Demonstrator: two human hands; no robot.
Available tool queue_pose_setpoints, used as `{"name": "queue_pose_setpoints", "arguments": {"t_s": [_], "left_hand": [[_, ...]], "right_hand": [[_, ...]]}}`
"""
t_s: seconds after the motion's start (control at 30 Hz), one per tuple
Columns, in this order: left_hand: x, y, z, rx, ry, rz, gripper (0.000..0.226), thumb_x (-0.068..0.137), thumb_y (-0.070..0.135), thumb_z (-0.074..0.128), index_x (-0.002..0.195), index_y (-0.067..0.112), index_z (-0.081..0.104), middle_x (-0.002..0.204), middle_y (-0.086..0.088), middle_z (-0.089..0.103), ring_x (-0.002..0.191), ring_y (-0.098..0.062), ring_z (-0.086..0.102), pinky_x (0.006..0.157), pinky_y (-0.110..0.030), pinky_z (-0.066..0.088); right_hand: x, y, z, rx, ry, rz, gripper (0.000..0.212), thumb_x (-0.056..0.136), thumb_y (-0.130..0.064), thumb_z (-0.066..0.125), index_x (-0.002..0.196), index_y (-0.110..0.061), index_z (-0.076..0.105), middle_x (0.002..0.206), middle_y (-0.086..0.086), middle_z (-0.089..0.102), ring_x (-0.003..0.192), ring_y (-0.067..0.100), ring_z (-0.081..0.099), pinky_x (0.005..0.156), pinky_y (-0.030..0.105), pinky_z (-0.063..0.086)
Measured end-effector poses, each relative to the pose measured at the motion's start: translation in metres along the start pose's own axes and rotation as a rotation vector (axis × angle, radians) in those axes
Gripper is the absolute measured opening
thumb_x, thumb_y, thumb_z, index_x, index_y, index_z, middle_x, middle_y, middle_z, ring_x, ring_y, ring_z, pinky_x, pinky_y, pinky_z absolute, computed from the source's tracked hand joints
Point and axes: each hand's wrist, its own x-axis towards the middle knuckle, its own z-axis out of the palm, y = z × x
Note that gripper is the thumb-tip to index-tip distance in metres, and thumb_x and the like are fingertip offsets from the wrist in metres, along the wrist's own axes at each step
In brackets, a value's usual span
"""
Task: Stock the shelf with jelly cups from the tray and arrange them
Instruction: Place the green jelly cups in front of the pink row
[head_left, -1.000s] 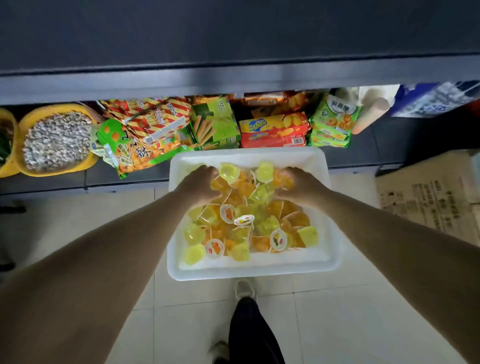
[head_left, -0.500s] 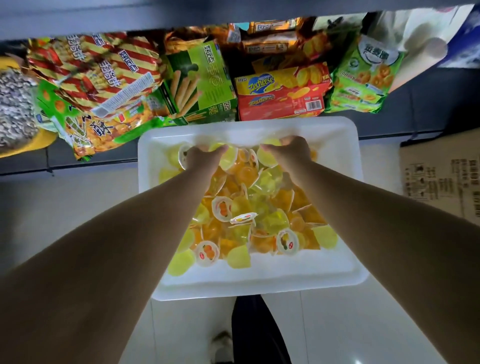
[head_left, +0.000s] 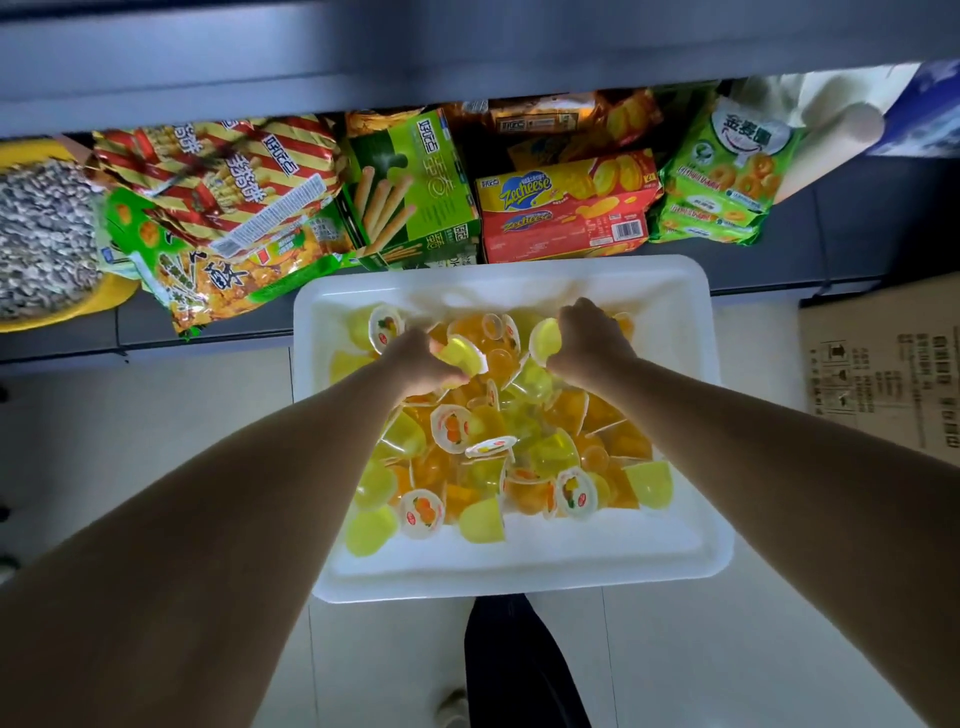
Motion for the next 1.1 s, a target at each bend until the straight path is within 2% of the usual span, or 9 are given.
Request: {"name": "queue_pose_setpoints", "arguments": {"t_s": [0.1, 0.2, 0.3, 0.4, 0.47, 0.63, 0.77, 0.87, 1.1], "left_hand": [[-0.021, 0.002, 0.000, -0.230, -0.043, -0.044, 0.075, 0.079, 0.022, 0.075, 0.141, 0.004, 0.038, 0.140, -0.014, 0.046, 0.118, -0.028, 0.054, 0.099, -0.034, 0.045], [-0.052, 0.003, -0.002, -0.404, -0.058, -0.050, 0.079, 0.075, 0.014, 0.077, 0.141, 0.002, 0.035, 0.132, -0.017, 0.050, 0.112, -0.028, 0.056, 0.100, -0.040, 0.046], [-0.087, 0.008, -0.012, -0.402, -0.033, -0.018, 0.078, 0.073, 0.012, 0.077, 0.139, 0.005, 0.035, 0.117, -0.011, 0.053, 0.109, -0.026, 0.054, 0.099, -0.041, 0.046], [-0.130, 0.024, -0.033, -0.440, 0.026, 0.023, 0.083, 0.070, 0.011, 0.080, 0.140, 0.010, 0.034, 0.132, -0.011, 0.048, 0.115, -0.026, 0.052, 0.101, -0.039, 0.044], [-0.167, 0.040, -0.049, -0.503, 0.066, 0.073, 0.083, 0.069, 0.010, 0.081, 0.139, 0.009, 0.036, 0.132, -0.009, 0.049, 0.116, -0.026, 0.053, 0.101, -0.039, 0.044], [-0.283, 0.100, -0.087, -0.640, 0.178, 0.240, 0.092, 0.069, 0.011, 0.081, 0.145, 0.008, 0.030, 0.138, -0.009, 0.047, 0.118, -0.025, 0.053, 0.099, -0.033, 0.043], [-0.392, 0.167, -0.118, -0.617, 0.258, 0.473, 0.055, 0.072, 0.009, 0.080, 0.122, 0.007, 0.056, 0.115, -0.004, 0.063, 0.098, -0.018, 0.060, 0.092, -0.032, 0.045], [-0.462, 0.225, -0.147, -0.572, 0.315, 0.644, 0.042, 0.067, 0.008, 0.081, 0.106, 0.010, 0.066, 0.104, -0.008, 0.068, 0.091, -0.017, 0.061, 0.090, -0.031, 0.046], [-0.568, 0.373, -0.213, -0.597, 0.461, 0.931, 0.028, 0.077, 0.009, 0.075, 0.101, 0.018, 0.066, 0.093, 0.003, 0.067, 0.084, -0.008, 0.059, 0.076, -0.020, 0.044]], "right_hand": [[-0.011, 0.003, -0.008, 0.315, 0.039, 0.167, 0.050, 0.079, -0.017, 0.072, 0.123, 0.000, 0.056, 0.118, 0.015, 0.058, 0.109, 0.029, 0.057, 0.081, 0.031, 0.046], [-0.040, 0.004, -0.024, 1.112, -0.002, 0.364, 0.031, 0.078, -0.012, 0.075, 0.107, -0.006, 0.066, 0.104, 0.012, 0.065, 0.093, 0.023, 0.062, 0.075, 0.031, 0.051], [-0.079, 0.003, -0.043, 1.439, -0.082, 0.288, 0.013, 0.086, -0.002, 0.063, 0.094, -0.012, 0.063, 0.094, 0.005, 0.061, 0.089, 0.018, 0.059, 0.080, 0.028, 0.050], [-0.114, 0.002, -0.074, 1.500, -0.132, 0.193, 0.016, 0.082, 0.005, 0.060, 0.082, -0.011, 0.064, 0.088, 0.007, 0.063, 0.088, 0.023, 0.060, 0.092, 0.037, 0.045], [-0.144, 0.000, -0.105, 1.517, -0.137, 0.148, 0.018, 0.078, 0.010, 0.060, 0.081, -0.007, 0.065, 0.083, 0.010, 0.063, 0.085, 0.026, 0.059, 0.088, 0.036, 0.042], [-0.243, -0.002, -0.204, 1.528, -0.020, -0.005, 0.045, 0.073, 0.014, 0.064, 0.115, 0.000, 0.058, 0.110, 0.017, 0.066, 0.104, 0.030, 0.063, 0.096, 0.033, 0.046], [-0.339, -0.005, -0.305, 1.489, 0.126, -0.240, 0.024, 0.081, 0.013, 0.058, 0.096, -0.005, 0.064, 0.089, 0.007, 0.066, 0.084, 0.016, 0.063, 0.081, 0.023, 0.046], [-0.400, -0.001, -0.383, 1.420, 0.276, -0.372, 0.025, 0.084, 0.009, 0.059, 0.106, -0.004, 0.062, 0.090, 0.004, 0.065, 0.082, 0.011, 0.061, 0.071, 0.018, 0.047], [-0.468, 0.020, -0.541, 1.402, 0.477, -0.565, 0.022, 0.085, 0.007, 0.060, 0.099, -0.010, 0.063, 0.093, 0.000, 0.066, 0.090, 0.011, 0.061, 0.087, 0.017, 0.046]]}}
